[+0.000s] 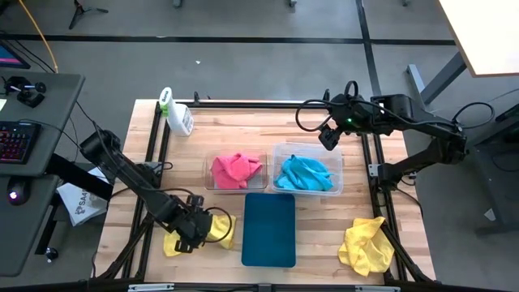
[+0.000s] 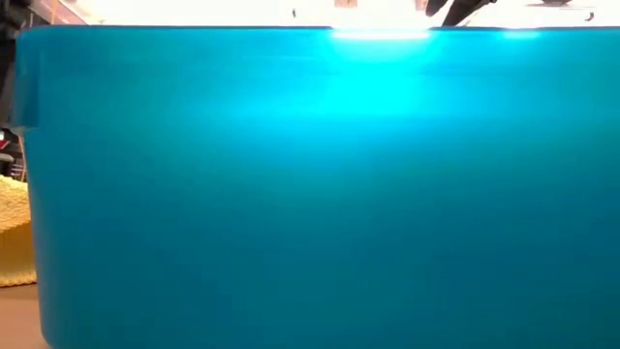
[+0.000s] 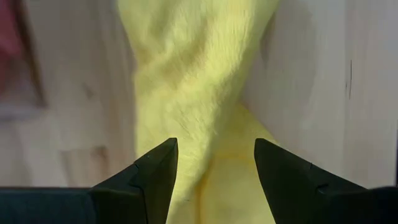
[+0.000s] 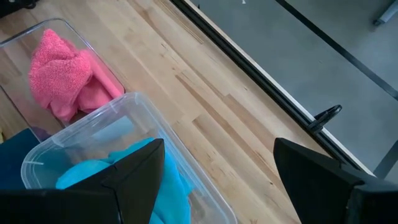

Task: Sort microfiber towel by color & place in baskets
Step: Put the left yellow microfiber towel into the blue bin

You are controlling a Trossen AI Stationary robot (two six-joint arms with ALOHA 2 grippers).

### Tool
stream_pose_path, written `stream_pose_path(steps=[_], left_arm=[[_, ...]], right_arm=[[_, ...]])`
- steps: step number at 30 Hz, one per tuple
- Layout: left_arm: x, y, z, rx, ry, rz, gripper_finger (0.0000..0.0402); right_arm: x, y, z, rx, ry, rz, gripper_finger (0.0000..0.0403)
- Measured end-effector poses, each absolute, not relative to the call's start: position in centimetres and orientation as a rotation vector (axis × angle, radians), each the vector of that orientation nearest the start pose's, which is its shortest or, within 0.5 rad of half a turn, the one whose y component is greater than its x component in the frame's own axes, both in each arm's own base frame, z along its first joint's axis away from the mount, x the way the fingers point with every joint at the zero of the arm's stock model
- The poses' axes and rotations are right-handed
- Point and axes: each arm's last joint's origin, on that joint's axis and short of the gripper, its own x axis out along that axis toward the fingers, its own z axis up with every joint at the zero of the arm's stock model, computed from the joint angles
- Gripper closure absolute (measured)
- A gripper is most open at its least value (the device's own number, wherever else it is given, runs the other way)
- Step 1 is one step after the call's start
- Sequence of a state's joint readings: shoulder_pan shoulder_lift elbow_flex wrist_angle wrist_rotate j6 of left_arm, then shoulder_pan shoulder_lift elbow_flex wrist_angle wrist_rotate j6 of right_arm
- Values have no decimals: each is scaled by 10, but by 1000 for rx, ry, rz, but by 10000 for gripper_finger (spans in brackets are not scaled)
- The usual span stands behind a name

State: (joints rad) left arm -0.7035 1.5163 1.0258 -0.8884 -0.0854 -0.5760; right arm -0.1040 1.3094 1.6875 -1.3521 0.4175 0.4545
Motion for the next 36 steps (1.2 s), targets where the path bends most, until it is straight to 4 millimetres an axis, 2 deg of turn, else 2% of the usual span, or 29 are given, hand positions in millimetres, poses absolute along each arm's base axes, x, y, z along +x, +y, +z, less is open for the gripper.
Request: stream_pose_path(steps=[5,9,14,21,24,27,30,31,33,36], left_arm=[[193,-168,192,-1,1382,-103,200],[194,-162,188,-2,1365,-62,200],[191,-159,173,29,1367,-116,200],[188,-149,154,-53,1395,-109,201],[192,-146,154,-70,1383,-93,220],[197,-141,154,-96,1376,-79,279],[202,-140,155,-169,1380,-124,371],[205,-140,158,-202,1391,-147,385],[210,-143,171,-266,1403,-265,387],[217,-145,215,-363,1362,-563,396]], right_arm=[[208,-34,427,256,840,-688,105],[208,-34,427,270,835,-695,105],[208,-34,427,273,834,-697,105],[208,-34,427,275,833,-698,105],[208,-34,427,293,826,-707,105],[208,-34,427,294,826,-707,105],[208,-34,427,293,826,-708,105],[208,-34,427,293,825,-707,105],[208,-34,427,294,825,-708,105],[208,-34,427,294,821,-707,105]])
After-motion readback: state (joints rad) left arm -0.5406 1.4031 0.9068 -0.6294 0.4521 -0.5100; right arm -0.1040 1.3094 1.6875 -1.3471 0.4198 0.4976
